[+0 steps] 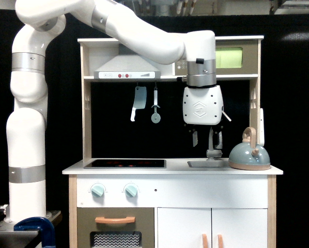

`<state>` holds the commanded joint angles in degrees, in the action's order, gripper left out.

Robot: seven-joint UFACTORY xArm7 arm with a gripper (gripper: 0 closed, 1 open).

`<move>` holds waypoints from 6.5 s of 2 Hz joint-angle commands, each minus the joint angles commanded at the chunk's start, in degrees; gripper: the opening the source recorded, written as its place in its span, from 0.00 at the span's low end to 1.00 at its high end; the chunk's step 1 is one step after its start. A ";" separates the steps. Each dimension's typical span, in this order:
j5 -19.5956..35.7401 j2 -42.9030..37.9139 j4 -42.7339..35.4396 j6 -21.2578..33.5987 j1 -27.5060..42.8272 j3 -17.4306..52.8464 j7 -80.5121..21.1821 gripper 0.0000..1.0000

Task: Place the teapot on the stove

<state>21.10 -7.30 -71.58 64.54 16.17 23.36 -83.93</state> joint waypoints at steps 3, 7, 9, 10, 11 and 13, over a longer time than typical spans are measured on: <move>17.02 -19.47 -27.36 10.06 -14.19 -11.42 -7.44 1.00; 14.28 -30.62 -39.65 2.56 -11.62 -22.49 5.16 0.00; 13.48 -16.53 -24.60 4.08 -18.08 -24.69 0.99 0.00; 15.12 3.14 0.14 0.43 -19.89 -25.66 -2.92 0.00; 21.57 47.37 44.28 -7.14 -8.57 -32.69 8.48 0.00; 23.91 68.07 56.97 -7.10 4.34 -38.67 25.04 0.00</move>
<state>45.02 60.76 -14.61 57.44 20.51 -15.31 -58.89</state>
